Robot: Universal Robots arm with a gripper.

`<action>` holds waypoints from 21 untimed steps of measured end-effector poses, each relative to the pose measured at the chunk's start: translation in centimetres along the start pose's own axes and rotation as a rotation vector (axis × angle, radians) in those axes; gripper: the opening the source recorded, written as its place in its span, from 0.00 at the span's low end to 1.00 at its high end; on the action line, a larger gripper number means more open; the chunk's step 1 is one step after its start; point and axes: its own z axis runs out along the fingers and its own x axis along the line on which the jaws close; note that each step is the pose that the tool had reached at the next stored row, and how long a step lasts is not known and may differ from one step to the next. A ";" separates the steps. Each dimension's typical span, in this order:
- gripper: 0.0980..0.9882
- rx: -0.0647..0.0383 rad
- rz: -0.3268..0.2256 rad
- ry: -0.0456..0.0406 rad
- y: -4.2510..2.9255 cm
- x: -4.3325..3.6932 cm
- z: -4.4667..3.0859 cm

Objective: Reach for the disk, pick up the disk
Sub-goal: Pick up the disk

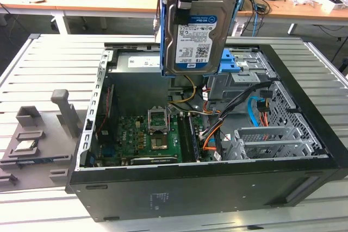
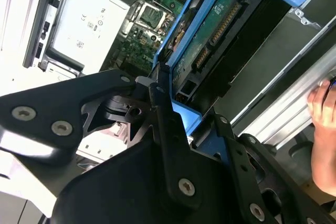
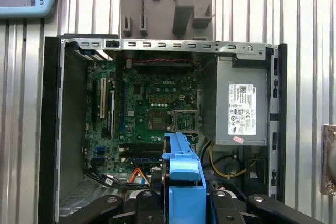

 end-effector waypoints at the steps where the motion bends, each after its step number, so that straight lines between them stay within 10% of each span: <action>1: 0.30 0.000 0.000 -0.0001 0.00 0.12 0.01; 21: 0.30 0.000 0.000 0.0000 0.07 2.70 0.05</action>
